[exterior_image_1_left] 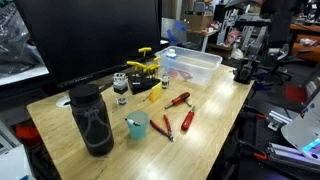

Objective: Put the pair of scissors on the table

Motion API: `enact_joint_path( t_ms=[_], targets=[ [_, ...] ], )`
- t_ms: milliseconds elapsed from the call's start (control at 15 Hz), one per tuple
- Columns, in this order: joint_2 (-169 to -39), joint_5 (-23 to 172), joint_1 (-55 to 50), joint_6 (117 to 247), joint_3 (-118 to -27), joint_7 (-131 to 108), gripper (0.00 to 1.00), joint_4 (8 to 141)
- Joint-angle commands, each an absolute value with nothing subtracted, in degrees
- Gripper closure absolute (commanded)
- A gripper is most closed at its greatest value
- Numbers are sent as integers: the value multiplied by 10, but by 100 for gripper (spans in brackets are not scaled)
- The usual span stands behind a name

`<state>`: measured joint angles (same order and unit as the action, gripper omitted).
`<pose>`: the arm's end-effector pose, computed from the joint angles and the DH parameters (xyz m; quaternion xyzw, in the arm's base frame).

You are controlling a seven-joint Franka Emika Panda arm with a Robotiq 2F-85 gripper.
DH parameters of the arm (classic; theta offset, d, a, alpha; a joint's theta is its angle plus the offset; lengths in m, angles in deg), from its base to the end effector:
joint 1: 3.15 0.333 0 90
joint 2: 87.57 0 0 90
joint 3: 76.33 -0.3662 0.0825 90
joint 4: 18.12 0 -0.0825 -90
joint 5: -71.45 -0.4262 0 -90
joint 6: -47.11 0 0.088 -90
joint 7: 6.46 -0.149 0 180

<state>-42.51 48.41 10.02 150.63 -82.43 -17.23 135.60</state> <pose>0.2758 0.1465 0.4401 -0.9870 -0.0005 0.0797 0.1396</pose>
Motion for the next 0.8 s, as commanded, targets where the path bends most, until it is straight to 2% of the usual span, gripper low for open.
enact_joint_path(
  t_ms=[0, 400, 733],
  targets=[
    [-424, 476, 85, 1501, -836, -164, 0, 1354],
    [-424, 476, 85, 1501, -836, -164, 0, 1354],
    [-435, 470, 27, 1570, -840, -251, 0, 1361]
  ],
)
